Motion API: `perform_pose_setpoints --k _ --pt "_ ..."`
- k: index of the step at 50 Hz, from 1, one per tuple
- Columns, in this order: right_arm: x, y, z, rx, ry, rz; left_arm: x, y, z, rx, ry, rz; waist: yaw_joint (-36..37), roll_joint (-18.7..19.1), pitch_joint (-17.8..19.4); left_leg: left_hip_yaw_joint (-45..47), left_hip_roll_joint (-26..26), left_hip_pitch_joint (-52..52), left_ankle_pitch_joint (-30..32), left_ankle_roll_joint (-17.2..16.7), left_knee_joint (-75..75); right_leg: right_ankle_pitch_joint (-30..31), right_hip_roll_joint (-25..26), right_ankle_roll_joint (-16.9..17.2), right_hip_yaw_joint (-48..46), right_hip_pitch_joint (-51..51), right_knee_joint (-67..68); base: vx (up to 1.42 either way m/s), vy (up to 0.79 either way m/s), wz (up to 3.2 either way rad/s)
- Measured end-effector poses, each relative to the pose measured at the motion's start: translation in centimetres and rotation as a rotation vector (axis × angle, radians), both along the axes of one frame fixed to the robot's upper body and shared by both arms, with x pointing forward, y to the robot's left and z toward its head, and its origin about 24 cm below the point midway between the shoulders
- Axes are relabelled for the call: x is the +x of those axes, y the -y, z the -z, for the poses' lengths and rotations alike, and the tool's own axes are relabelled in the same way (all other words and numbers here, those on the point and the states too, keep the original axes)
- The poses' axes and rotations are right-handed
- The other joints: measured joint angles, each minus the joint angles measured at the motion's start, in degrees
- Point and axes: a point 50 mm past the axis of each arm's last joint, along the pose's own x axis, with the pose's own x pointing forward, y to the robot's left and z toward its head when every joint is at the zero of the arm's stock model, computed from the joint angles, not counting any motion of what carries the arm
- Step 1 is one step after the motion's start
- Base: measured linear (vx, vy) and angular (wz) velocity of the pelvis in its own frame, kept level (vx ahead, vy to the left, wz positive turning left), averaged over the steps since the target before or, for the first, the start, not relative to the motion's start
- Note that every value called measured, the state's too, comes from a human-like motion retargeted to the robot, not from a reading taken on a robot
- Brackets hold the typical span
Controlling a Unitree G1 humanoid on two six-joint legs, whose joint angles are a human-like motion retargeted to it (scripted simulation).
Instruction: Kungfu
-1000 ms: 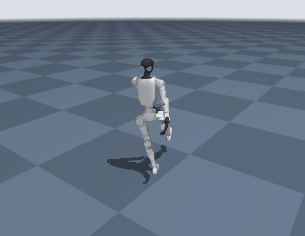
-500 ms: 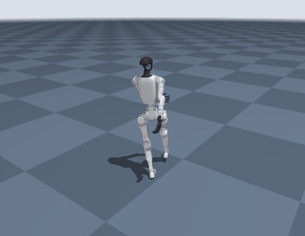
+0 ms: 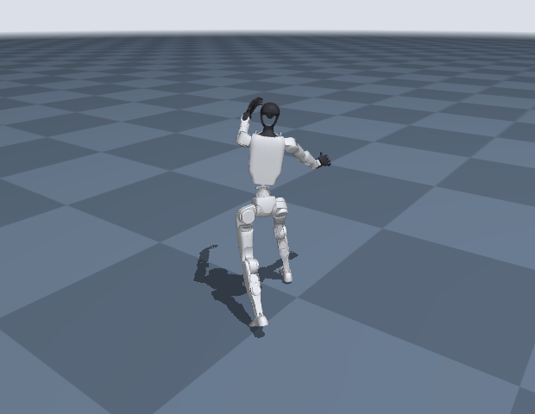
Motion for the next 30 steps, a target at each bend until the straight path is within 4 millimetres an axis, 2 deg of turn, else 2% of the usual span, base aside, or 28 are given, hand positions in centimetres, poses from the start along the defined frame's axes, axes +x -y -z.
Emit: perform_pose_setpoints --k 2,4,6,8,11,15,17,20,24,30 --pt "-0.7 2.0 -0.5 0.32 0.023 0.074 -0.9 0.6 -1.5 -0.008 0.078 -0.066 0.1 -0.7 -0.5 5.9 2.5 -2.7 1.5 -4.4 -1.2 -2.0 -3.0 -0.2 -1.9 -2.0 2.4 -0.13 -0.37 2.03" --pt "-1.2 3.1 -2.2 0.515 0.265 0.036 -1.8 1.1 -2.5 0.013 0.166 -0.204 -1.6 -0.5 0.4 10.7 5.8 -4.6 3.0 -8.6 -3.3 -3.5 -4.0 -0.5 -3.7 -2.4 4.1 -0.27 -0.44 2.06" --pt "-1.9 4.2 -4.4 0.558 0.487 0.045 -2.4 1.2 -3.0 0.021 0.243 -0.314 -3.5 0.9 1.8 15.6 9.3 -5.5 4.2 -12.2 -6.0 -4.4 -3.9 -0.9 -5.8 -2.0 5.1 -0.15 -0.39 1.65" --pt "-2.1 4.6 -6.0 0.503 0.573 0.048 -2.6 1.1 -2.9 0.015 0.273 -0.355 -5.1 2.2 2.6 21.1 11.8 -5.8 4.9 -14.2 -9.2 -5.4 -3.6 -0.9 -7.2 -1.9 5.9 -0.1 -0.23 1.37" --pt "-2.4 5.0 -7.0 0.376 0.489 0.025 -2.5 1.9 -2.6 0.011 0.246 -0.294 -7.4 2.2 2.6 27.6 10.3 -7.9 5.3 -14.5 -14.3 -6.5 -6.5 -0.7 -7.4 -3.7 6.1 -0.22 -0.07 1.52" --pt "-2.5 5.3 -7.8 0.307 0.415 -0.024 -2.1 3.0 -1.9 0.045 0.2 -0.187 -9.9 1.9 3.0 35.8 9.6 -10.7 5.1 -14.5 -19.1 -7.4 -9.5 -0.6 -8.5 -6.0 6.6 -0.27 0.0 1.33" --pt "-2.7 5.4 -8.2 0.304 0.444 -0.052 -1.6 3.8 -1.1 0.077 0.17 -0.179 -13.3 3.6 1.6 33.2 9.1 -14.9 6.5 -14.5 -21.6 -7.7 -13.0 -0.2 -11.1 -7.5 6.9 -0.22 0.06 2.01" --pt "-3.1 5.5 -8.5 0.321 0.518 -0.071 -0.3 4.6 0.9 0.109 0.103 -0.204 -14.3 2.9 2.8 29.4 8.0 -17.4 6.4 -14.5 -21.8 -8.3 -14.7 0.2 -11.0 -8.4 7.4 -0.2 0.13 0.9" --pt "-3.6 5.9 -9.0 0.321 0.59 -0.071 1.3 5.6 4.0 0.188 -0.029 -0.147 -14.7 2.4 4.2 29.8 7.5 -18.7 5.3 -14.5 -22.8 -9.5 -16.7 0.2 -12.1 -9.0 8.0 -0.18 0.11 0.54" --pt "-4.3 6.2 -10.5 0.228 0.632 -0.11 2.4 4.7 6.2 0.259 -0.089 -0.178 -16.0 2.0 5.8 27.8 4.9 -21.4 5.9 -14.5 -23.6 -8.5 -19.9 0.6 -11.0 -10.4 8.0 -0.13 0.14 0.59"
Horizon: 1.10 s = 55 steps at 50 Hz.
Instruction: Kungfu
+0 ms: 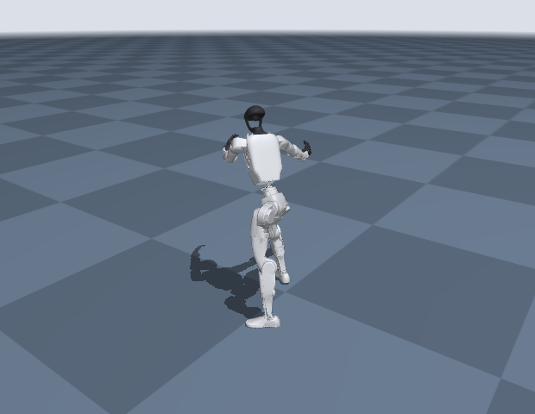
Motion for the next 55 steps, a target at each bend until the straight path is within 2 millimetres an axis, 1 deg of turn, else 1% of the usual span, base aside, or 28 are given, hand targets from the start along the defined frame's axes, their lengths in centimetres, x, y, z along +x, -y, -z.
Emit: perform_pose_setpoints --k 4,5,7,8,10,12,13,15,16,18,19,20,21,22,23,25,26,27,29,32,35,37,40,42,45,48,52,55 --pt "-0.3 0.1 -0.3 -0.04 0.01 -0.013 0.7 -0.7 1.9 0.053 -0.048 -0.046 0.4 0.2 1.5 0.4 -0.3 -0.9 1.0 0.0 -0.3 0.9 -1.2 0.3 -0.6 0.9 -0.9 -0.1 0.11 0.43" --pt "-0.3 0.0 -0.2 -0.038 0.025 -0.02 0.9 -1.0 2.6 0.073 -0.07 -0.047 1.1 0.2 2.0 0.7 -0.2 -0.8 1.1 0.0 -0.3 1.4 -1.0 0.3 -0.8 1.5 -1.5 -0.04 0.11 0.2" --pt "0.0 -0.4 0.4 -0.008 0.05 -0.048 1.5 -1.6 5.1 0.115 -0.16 -0.053 1.1 0.5 1.6 0.5 -0.7 -1.3 1.5 0.0 -0.5 1.2 -2.1 0.4 -1.0 1.3 -1.0 0.01 0.1 0.24" --pt "0.2 -0.7 1.3 0.029 0.068 -0.079 1.7 -2.3 6.8 0.141 -0.223 -0.058 1.9 0.4 1.7 1.1 -0.4 -1.0 1.5 0.0 -0.5 1.5 -1.7 0.4 -1.4 1.9 -1.5 0.05 0.05 -0.05" --pt "1.1 -1.9 3.6 0.119 0.085 -0.159 1.8 -3.4 11.3 0.192 -0.358 -0.061 2.6 0.2 1.1 1.4 -0.1 -0.8 1.6 0.0 -0.5 1.4 -1.7 0.3 -1.9 2.5 -1.5 0.06 0.0 -0.05" --pt "2.3 -4.3 6.9 0.221 0.088 -0.274 1.1 -4.7 16.8 0.205 -0.526 -0.064 3.2 -0.1 0.5 1.7 0.0 -0.5 1.5 0.0 -0.5 1.2 -1.9 0.2 -2.2 2.9 -1.2 0.08 -0.03 0.03" --pt "3.0 -5.9 8.9 0.282 0.081 -0.342 0.4 -5.4 19.9 0.189 -0.623 -0.057 3.4 -0.2 0.2 1.8 0.0 -0.3 1.4 0.0 -0.6 1.1 -1.9 0.1 -2.2 3.0 -1.0 0.1 -0.03 -0.06" --pt "3.8 -10.1 13.5 0.424 0.038 -0.507 -2.3 -6.3 26.2 0.125 -0.825 -0.002 4.5 -0.6 0.0 1.8 0.0 0.4 1.1 0.0 -0.6 0.8 -1.6 0.0 -2.0 3.3 -0.8 0.14 -0.03 -0.17" --pt "3.4 -12.2 16.0 0.495 -0.005 -0.618 -4.4 -6.6 29.6 0.08 -0.936 0.048 5.3 -0.6 -0.1 1.8 0.0 0.8 0.9 0.0 -0.7 0.6 -1.5 0.0 -1.9 3.4 -0.6 0.2 -0.02 -0.19" --pt "1.8 -17.1 20.4 0.636 -0.078 -0.877 -9.8 -7.3 35.6 -0.037 -1.146 0.137 6.9 -0.8 0.1 1.8 -0.1 1.1 0.4 0.0 -0.7 0.3 -1.6 0.1 -1.8 3.5 -0.2 0.22 0.01 -0.03" --pt "0.3 -19.7 22.0 0.696 -0.096 -1.013 -12.8 -7.5 38.0 -0.115 -1.237 0.167 7.8 -1.0 0.3 1.7 -0.3 1.0 0.2 0.0 -0.7 0.2 -1.9 0.3 -1.6 3.4 0.0 0.21 0.06 0.2" --pt "-1.4 -22.5 23.3 0.755 -0.094 -1.144 -15.9 -7.6 40.0 -0.204 -1.318 0.187 8.7 -1.1 0.5 1.7 -0.6 0.9 0.0 0.0 -0.8 0.2 -2.2 0.4 -1.4 3.3 0.2 0.15 0.08 0.35" --pt "-3.3 -24.6 24.1 0.795 -0.078 -1.241 -18.7 -8.0 41.5 -0.309 -1.378 0.167 9.5 -1.2 0.7 1.5 -0.7 0.5 -0.1 0.0 -0.7 0.1 -2.5 0.6 -1.3 3.3 0.3 0.09 0.08 0.4" --pt "-5.2 -26.4 24.6 0.834 -0.057 -1.317 -21.5 -8.5 42.6 -0.416 -1.421 0.131 10.2 -1.3 0.8 1.3 -0.8 0.2 -0.2 0.0 -0.6 0.1 -2.7 0.9 -1.2 3.3 0.5 0.04 0.06 0.46" --pt "-7.0 -27.6 25.1 0.868 -0.046 -1.358 -23.9 -9.2 43.3 -0.521 -1.439 0.071 10.8 -1.3 1.0 0.9 -0.8 -0.2 -0.2 0.0 -0.6 0.1 -2.9 1.2 -1.1 3.4 0.6 0.08 0.07 0.44" --pt "-10.3 -28.9 26.0 0.944 -0.032 -1.345 -27.9 -10.5 43.7 -0.674 -1.443 -0.087 12.3 -1.2 0.9 0.5 -0.6 -0.7 0.0 0.0 -0.5 0.3 -2.9 1.7 -1.0 3.9 0.5 0.11 0.05 0.06" --pt "-11.4 -28.8 26.4 0.986 -0.025 -1.303 -29.2 -11.5 43.7 -0.706 -1.433 -0.166 14.4 -1.3 1.5 1.8 1.1 0.2 0.2 0.0 -0.3 -0.1 -0.7 1.3 -1.0 4.6 0.9 0.12 -0.01 -0.7" --pt "-12.3 -28.7 26.8 1.016 -0.019 -1.262 -30.2 -12.3 43.5 -0.729 -1.422 -0.228 15.9 -1.5 1.8 2.5 2.0 0.6 0.4 0.0 -0.3 -0.2 0.7 1.1 -0.9 5.0 1.1 0.13 -0.03 -0.64" --pt "-13.0 -27.8 26.9 1.013 -0.026 -1.212 -30.8 -12.7 43.2 -0.738 -1.401 -0.261 16.6 -2.0 1.2 1.8 1.6 0.0 1.1 0.0 -0.3 0.3 0.3 1.6 -0.5 5.0 0.8 0.12 0.07 0.19" --pt "-13.3 -26.8 26.8 0.952 -0.103 -1.229 -30.5 -12.4 42.6 -0.69 -1.397 -0.196 17.5 -2.9 0.4 1.3 1.6 -0.8 2.1 0.0 -0.2 1.3 0.0 2.3 -0.7 5.7 -0.2 0.03 0.09 0.26" --pt "-12.9 -26.3 26.5 0.883 -0.189 -1.269 -29.7 -10.9 42.5 -0.619 -1.432 -0.063 18.0 -3.4 -0.4 1.2 2.0 -1.3 2.8 0.0 -0.2 2.3 0.3 2.7 -1.2 6.6 -1.0 0.0 0.01 0.07" --pt "-12.3 -26.0 26.1 0.841 -0.203 -1.278 -28.9 -9.8 42.4 -0.576 -1.443 0.009 18.3 -3.7 -0.7 1.2 2.4 -1.6 3.2 0.0 -0.1 2.9 0.7 2.7 -1.5 7.2 -1.6 0.02 0.04 0.02" --pt "-11.8 -25.3 25.6 0.777 -0.226 -1.29 -27.5 -9.0 41.9 -0.53 -1.416 0.06 18.7 -4.5 -0.7 1.8 3.4 -2.2 3.7 0.0 0.3 3.6 1.2 2.7 -2.4 8.5 -2.8 0.01 0.04 0.04" --pt "-11.8 -24.1 25.1 0.717 -0.253 -1.273 -26.7 -8.7 41.5 -0.498 -1.39 0.079 19.2 -5.1 -0.5 2.7 4.5 -2.6 4.1 0.0 1.0 3.5 1.4 2.5 -3.9 10.1 -3.7 0.0 0.0 0.09" --pt "-12.3 -21.0 24.3 0.597 -0.295 -1.156 -25.5 -8.6 40.8 -0.441 -1.35 0.103 21.0 -5.5 0.0 4.0 7.3 -3.7 4.6 0.0 3.0 3.7 2.3 2.4 -7.0 13.8 -6.2 0.01 0.01 0.13" --pt "-13.6 -16.3 23.5 0.468 -0.352 -0.915 -24.3 -8.5 39.8 -0.382 -1.294 0.12 23.5 -5.2 0.3 4.6 11.0 -6.3 5.9 0.0 6.9 4.7 3.3 2.5 -11.4 18.5 -9.8 0.05 0.08 0.38" --pt "-17.5 -9.7 22.8 0.331 -0.428 -0.488 -23.2 -8.8 38.1 -0.298 -1.204 0.127 28.7 -3.6 1.1 5.7 18.7 -10.1 7.1 0.0 14.8 6.7 7.3 2.3 -17.9 26.5 -16.2 0.1 0.11 0.31" --pt "-20.8 -6.3 22.9 0.306 -0.472 -0.219 -22.1 -9.6 36.6 -0.257 -1.118 0.096 32.6 -2.3 1.3 4.5 23.2 -13.4 5.2 1.1 21.2 9.2 10.2 1.9 -21.3 31.6 -21.1 0.09 0.35 0.4"
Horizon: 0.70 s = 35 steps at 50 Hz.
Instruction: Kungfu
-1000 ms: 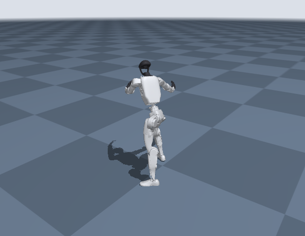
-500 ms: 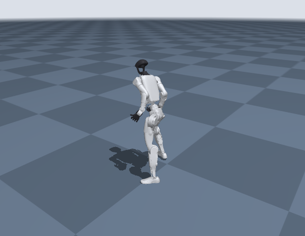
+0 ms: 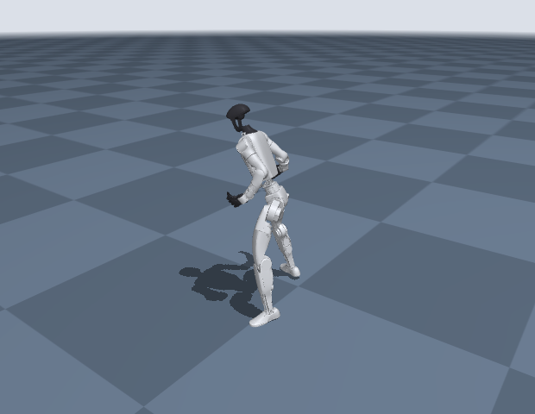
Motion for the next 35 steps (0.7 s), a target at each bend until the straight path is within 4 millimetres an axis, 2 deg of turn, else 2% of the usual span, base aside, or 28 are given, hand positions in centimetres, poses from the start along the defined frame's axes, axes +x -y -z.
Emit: perform_pose_setpoints --k 2,5,7,9,10,12,14,16,18,20,21,23,25,27,30,32,35 --pt "-1.8 1.3 0.7 0.003 -0.065 0.091 0.9 -0.8 -1.0 0.038 0.048 -0.031 2.3 0.3 -0.3 -3.9 0.3 -2.8 -2.3 0.3 3.3 2.3 0.9 0.2 -1.0 2.2 -3.1 0.09 0.57 0.42" --pt "-3.2 1.7 2.5 0.05 -0.162 0.158 2.3 -2.1 -2.1 0.104 0.102 -0.09 4.8 0.7 -1.2 -8.6 0.3 -6.7 -5.2 0.6 8.4 6.1 1.8 1.1 -1.9 5.3 -7.7 0.15 0.66 0.41" --pt "-3.2 1.0 4.1 0.101 -0.214 0.175 3.1 -2.6 -2.3 0.164 0.114 -0.104 6.0 0.9 -1.6 -11.7 -0.9 -9.4 -6.7 1.8 11.6 8.6 1.9 1.9 -2.8 7.8 -10.8 0.14 0.58 0.61" --pt "-2.3 -0.7 6.2 0.187 -0.234 0.175 3.4 -3.0 -1.8 0.264 0.091 -0.081 7.3 1.0 -1.8 -15.1 -3.0 -11.5 -8.5 3.3 14.3 11.0 2.2 2.6 -4.1 10.7 -14.0 0.16 0.62 0.75" --pt "-1.3 -1.9 7.2 0.238 -0.228 0.165 3.3 -3.3 -1.3 0.328 0.068 -0.061 8.0 1.0 -1.9 -16.7 -4.1 -12.5 -9.5 4.0 15.6 11.9 2.5 2.9 -5.0 12.3 -15.6 0.17 0.48 0.82" --pt "1.9 -5.2 9.1 0.365 -0.179 0.104 2.2 -4.3 0.3 0.483 -0.007 -0.031 9.4 0.9 -2.3 -18.3 -5.8 -13.9 -11.4 5.5 18.2 13.4 2.8 3.8 -6.3 15.0 -18.6 0.2 0.53 0.76" --pt "6.6 -9.2 10.2 0.509 -0.109 -0.019 0.2 -6.0 2.1 0.633 -0.096 -0.032 10.9 0.4 -2.4 -18.1 -6.5 -14.6 -13.0 6.7 20.3 14.6 2.8 4.9 -7.2 16.9 -20.9 0.18 0.56 0.42" --pt "12.2 -14.0 9.8 0.659 -0.027 -0.209 -2.8 -7.9 4.3 0.748 -0.225 -0.059 12.3 -0.2 -2.4 -17.7 -7.2 -15.1 -14.5 7.8 22.3 15.3 2.8 6.1 -7.0 17.8 -22.4 0.11 0.41 0.15" --pt "18.0 -19.1 7.5 0.798 0.082 -0.467 -7.0 -9.4 6.7 0.809 -0.414 -0.071 13.2 -0.5 -2.2 -17.8 -8.2 -15.6 -15.9 9.2 23.9 15.3 3.1 6.6 -4.9 18.1 -23.4 0.06 0.35 0.16" --pt "23.3 -24.6 2.8 0.911 0.232 -0.771 -12.1 -10.3 9.0 0.838 -0.65 -0.043 13.8 -0.4 -1.9 -17.7 -9.0 -16.0 -17.0 10.4 25.2 15.8 3.0 5.8 -3.5 18.3 -24.3 0.0 0.3 0.16" --pt "25.3 -26.9 -0.1 0.943 0.323 -0.912 -14.9 -10.4 9.9 0.85 -0.775 -0.012 14.2 -0.4 -1.9 -17.8 -9.4 -16.2 -17.4 10.8 25.7 16.1 2.7 5.4 -4.3 18.6 -24.6 -0.02 0.27 0.12" --pt "27.7 -30.8 -6.3 0.969 0.516 -1.173 -20.0 -10.5 10.9 0.872 -1.001 0.064 15.3 -0.5 -1.8 -18.1 -10.1 -16.5 -18.4 11.6 26.7 16.5 2.4 4.8 -5.5 19.1 -25.2 -0.01 0.24 0.1" --pt "28.8 -33.1 -12.0 0.944 0.705 -1.378 -24.4 -10.7 10.7 0.902 -1.172 0.141 16.5 -1.2 -1.9 -18.1 -10.6 -16.8 -19.2 12.1 27.6 16.4 2.2 4.5 -5.5 19.1 -25.3 0.01 0.16 0.1" --pt "29.2 -33.6 -15.9 0.876 0.816 -1.512 -27.7 -11.3 10.0 0.937 -1.286 0.179 17.1 -2.2 -2.1 -18.2 -11.3 -16.7 -19.6 12.4 27.7 16.3 2.0 3.2 -5.2 19.2 -25.3 0.01 0.02 0.23" --pt "29.8 -32.6 -19.6 0.745 0.907 -1.565 -30.3 -11.8 9.2 0.966 -1.389 0.145 17.5 -3.3 -2.6 -19.1 -11.9 -17.0 -19.8 12.3 27.5 16.5 2.1 0.9 -5.5 19.5 -25.1 0.02 -0.06 0.32" --pt "30.0 -31.7 -20.9 0.684 0.955 -1.528 -30.6 -11.9 9.1 0.94 -1.421 0.069 17.5 -4.0 -2.8 -19.7 -12.2 -17.0 -19.8 12.0 27.2 16.1 2.3 0.4 -4.7 19.7 -24.6 -0.01 -0.09 0.34" --pt "29.7 -30.8 -22.0 0.674 1.033 -1.472 -30.0 -11.9 9.3 0.886 -1.438 -0.032 17.1 -4.7 -2.9 -20.3 -12.3 -16.9 -19.7 11.4 26.5 15.0 2.5 0.8 -4.1 19.8 -23.9 -0.03 -0.14 0.19"
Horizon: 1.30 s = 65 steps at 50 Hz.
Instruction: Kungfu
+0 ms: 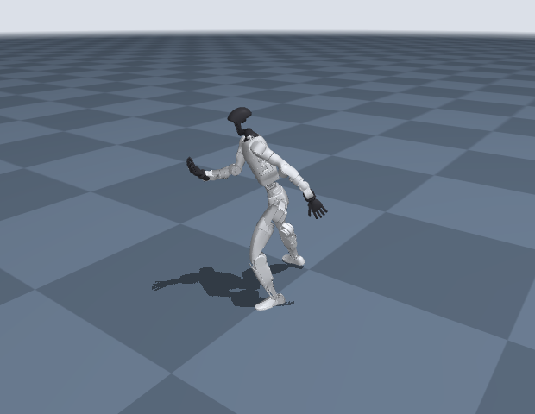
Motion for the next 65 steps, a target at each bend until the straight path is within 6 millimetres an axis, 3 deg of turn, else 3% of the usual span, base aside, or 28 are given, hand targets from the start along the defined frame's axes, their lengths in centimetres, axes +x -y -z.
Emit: perform_pose_setpoints --k 5,8,12,20,25,28,31,33,35,36,38,40,42,45,50,54,58,65 --pt "-0.5 0.3 -1.0 0.039 0.031 0.052 0.9 -0.6 0.2 -0.008 -0.027 0.075 -1.9 -0.3 0.2 -0.4 0.8 0.9 1.4 -0.6 -1.9 -2.1 0.5 2.1 0.8 -0.8 1.4 -0.09 -0.2 -0.07" --pt "-1.0 0.4 -2.3 0.006 0.103 0.087 0.4 -1.4 -0.2 0.008 -0.078 0.162 -3.4 0.0 0.7 0.0 1.8 2.2 3.1 -1.2 -4.4 -3.2 0.8 2.9 2.2 -2.3 2.8 -0.15 -0.25 -0.32" --pt "-2.0 0.6 -4.2 -0.075 0.249 0.141 -1.8 -2.4 -1.5 0.051 -0.147 0.154 -5.6 0.9 1.5 1.5 4.0 5.5 5.6 -3.0 -9.5 -5.2 2.0 2.6 4.3 -4.8 5.2 -0.2 -0.33 -0.5" --pt "-3.8 1.5 -7.6 -0.112 0.456 0.298 -8.5 -2.4 -5.4 0.111 -0.314 -0.137 -11.4 2.9 2.1 6.6 9.0 16.0 11.4 -8.8 -23.0 -11.7 4.2 2.8 10.6 -12.0 14.4 -0.16 -0.48 -0.7" --pt "-5.4 4.0 -9.2 -0.111 0.574 0.438 -8.8 -2.0 -5.5 0.134 -0.347 -0.243 -14.9 1.7 0.9 13.2 9.7 25.2 16.3 -12.5 -33.7 -18.2 4.5 3.1 15.9 -18.8 23.5 -0.1 -0.67 -0.82" --pt "-6.4 6.1 -10.2 -0.126 0.646 0.537 -5.8 -1.7 -3.4 0.107 -0.301 -0.248 -19.3 -0.8 -1.2 17.5 5.7 28.6 19.5 -12.5 -40.2 -21.9 0.5 2.8 17.4 -24.4 30.0 -0.12 -0.56 -0.4" --pt "-7.4 9.0 -11.0 -0.134 0.687 0.657 0.0 -1.3 -0.4 0.051 -0.197 -0.169 -23.9 -1.1 -2.9 20.6 5.4 31.7 21.9 -12.5 -44.6 -26.0 0.6 1.6 17.1 -26.2 35.2 -0.09 -0.7 -0.27" --pt "-8.5 11.8 -11.9 -0.126 0.716 0.785 7.0 -0.7 1.7 -0.014 -0.054 -0.095 -26.6 -1.1 -3.5 23.6 5.8 33.1 23.4 -12.5 -46.9 -28.7 0.6 0.8 15.7 -26.2 38.1 -0.11 -0.72 0.19" --pt "-10.1 14.9 -13.4 -0.116 0.753 0.941 15.7 1.9 3.2 -0.122 0.191 -0.033 -30.6 -0.6 -5.5 23.5 4.7 30.6 24.8 -12.5 -47.8 -30.6 -2.5 0.9 13.4 -27.4 41.1 -0.16 -0.43 1.18" --pt "-11.3 16.3 -14.2 -0.091 0.776 1.014 21.1 3.6 3.1 -0.198 0.369 -0.034 -32.1 -0.7 -5.9 23.0 4.5 29.4 25.5 -12.5 -47.9 -31.5 -3.6 0.9 12.8 -28.2 42.6 -0.17 -0.41 1.16" --pt "-14.0 18.3 -16.0 -0.031 0.837 1.119 31.6 7.7 0.4 -0.4 0.749 -0.073 -34.5 -0.7 -6.4 22.6 5.0 27.7 26.6 -12.5 -47.6 -33.4 -4.7 0.7 11.5 -28.9 45.2 -0.17 -0.47 0.62" --pt "-17.5 19.3 -17.8 0.021 0.945 1.179 40.4 12.6 -5.4 -0.688 1.129 -0.17 -35.5 -0.9 -6.2 23.6 6.0 27.3 27.2 -12.5 -47.3 -35.1 -4.6 0.1 10.8 -29.3 46.9 -0.13 -0.39 -0.03" --pt "-20.5 19.4 -19.0 0.042 1.054 1.226 45.4 16.4 -11.8 -1.002 1.391 -0.261 -35.6 -1.1 -6.0 24.3 6.9 28.5 27.9 -12.5 -46.9 -36.3 -3.7 -0.5 11.2 -29.4 47.8 -0.08 -0.24 -0.47" --pt "-24.2 18.3 -19.7 0.065 1.225 1.295 48.4 18.6 -17.9 -1.332 1.55 -0.29 -35.4 -0.8 -5.2 27.2 9.1 31.5 29.2 -12.5 -45.9 -37.4 -1.1 -1.4 12.2 -28.5 48.2 -0.02 -0.25 -0.72" --pt "-28.0 16.6 -19.2 0.123 1.452 1.501 49.4 20.2 -21.5 -1.542 1.586 -0.248 -36.7 1.2 -2.9 31.8 13.2 35.9 30.7 -12.5 -44.9 -38.2 3.1 -2.3 11.2 -23.9 46.5 0.09 -0.18 -0.42" --pt "-28.4 15.8 -18.7 0.106 1.517 1.649 49.2 20.7 -21.8 -1.558 1.611 -0.259 -36.9 2.3 -1.6 32.9 14.1 38.3 30.5 -12.4 -44.8 -37.8 4.6 -2.4 11.7 -21.9 45.0 0.03 -0.01 -0.13" --pt "-28.1 16.1 -18.8 0.054 1.487 1.678 49.1 20.7 -21.6 -1.535 1.623 -0.272 -37.2 3.2 -1.6 32.2 12.5 37.9 29.2 -12.5 -45.2 -36.8 3.7 -1.9 12.4 -22.4 44.4 0.01 0.14 0.08" --pt "-28.1 18.1 -18.7 0.04 1.391 1.742 49.0 18.5 -20.6 -1.436 1.637 -0.25 -36.8 4.2 -1.4 30.7 10.9 36.5 26.6 -12.5 -45.0 -34.6 2.7 -0.7 13.6 -23.2 42.8 0.06 0.21 0.04"
